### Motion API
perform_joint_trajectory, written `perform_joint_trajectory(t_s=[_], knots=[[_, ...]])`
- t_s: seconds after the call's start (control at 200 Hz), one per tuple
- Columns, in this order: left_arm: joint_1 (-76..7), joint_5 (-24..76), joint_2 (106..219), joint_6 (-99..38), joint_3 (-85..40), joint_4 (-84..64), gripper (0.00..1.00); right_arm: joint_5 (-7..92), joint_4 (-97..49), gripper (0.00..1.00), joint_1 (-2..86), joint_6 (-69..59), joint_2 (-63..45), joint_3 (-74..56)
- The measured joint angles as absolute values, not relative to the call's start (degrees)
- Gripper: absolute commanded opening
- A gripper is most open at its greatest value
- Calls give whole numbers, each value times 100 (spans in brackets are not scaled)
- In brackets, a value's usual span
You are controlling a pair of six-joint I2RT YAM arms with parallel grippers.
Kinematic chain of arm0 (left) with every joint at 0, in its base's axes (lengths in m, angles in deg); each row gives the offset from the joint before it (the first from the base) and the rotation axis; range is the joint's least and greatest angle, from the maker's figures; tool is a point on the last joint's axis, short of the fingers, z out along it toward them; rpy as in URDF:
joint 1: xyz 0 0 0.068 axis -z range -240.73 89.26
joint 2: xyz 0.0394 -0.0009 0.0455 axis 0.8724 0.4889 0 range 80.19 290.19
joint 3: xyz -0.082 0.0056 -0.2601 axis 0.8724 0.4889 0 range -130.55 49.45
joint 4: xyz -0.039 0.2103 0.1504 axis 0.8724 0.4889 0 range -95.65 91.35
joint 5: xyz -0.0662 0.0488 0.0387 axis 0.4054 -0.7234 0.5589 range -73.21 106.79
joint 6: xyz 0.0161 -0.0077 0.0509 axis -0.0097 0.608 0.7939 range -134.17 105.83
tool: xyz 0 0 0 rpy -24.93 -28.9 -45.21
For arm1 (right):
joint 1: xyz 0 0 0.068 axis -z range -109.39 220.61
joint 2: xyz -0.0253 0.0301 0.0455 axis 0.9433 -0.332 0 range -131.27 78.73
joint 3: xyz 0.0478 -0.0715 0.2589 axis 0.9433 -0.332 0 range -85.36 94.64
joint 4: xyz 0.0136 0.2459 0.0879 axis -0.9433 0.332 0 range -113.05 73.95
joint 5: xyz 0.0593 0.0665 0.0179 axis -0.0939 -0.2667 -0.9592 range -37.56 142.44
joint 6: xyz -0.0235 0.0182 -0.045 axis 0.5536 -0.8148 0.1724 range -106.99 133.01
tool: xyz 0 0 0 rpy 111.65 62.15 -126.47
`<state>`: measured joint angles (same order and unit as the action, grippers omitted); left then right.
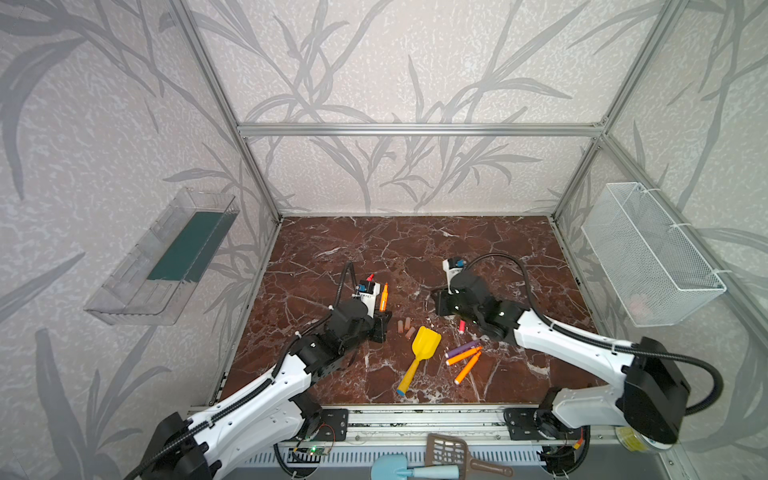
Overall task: Insert the pens into the pen caps
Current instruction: 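Lift the pink cap with the right gripper while the left moves the marker inward, then bring the held cap above the orange marker tip in the left gripper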
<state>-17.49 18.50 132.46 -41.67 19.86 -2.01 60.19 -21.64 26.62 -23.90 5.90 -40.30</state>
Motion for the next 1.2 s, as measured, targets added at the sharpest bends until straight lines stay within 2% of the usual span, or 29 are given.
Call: perform_joint_trajectory(t_s=[0.17, 0.515, 0.86, 1.2], knots=[[-842, 1658, 13674, -3995, 1977, -833, 0, 5936, -2612, 0, 3259, -2796, 1571, -5112], [76, 1667, 14192, -3833, 1977, -2105, 0, 5787, -4317, 0, 3318, -3727, 2533, -6303], [225, 1686, 14708, -3833, 1938, -2693, 0, 5557, -5635, 0, 3281, -4326, 2692, -6522], [231, 1511, 14955, -3883, 1851, -2842, 0, 5527, -6413, 0, 2818, -4420, 2576, -6583]])
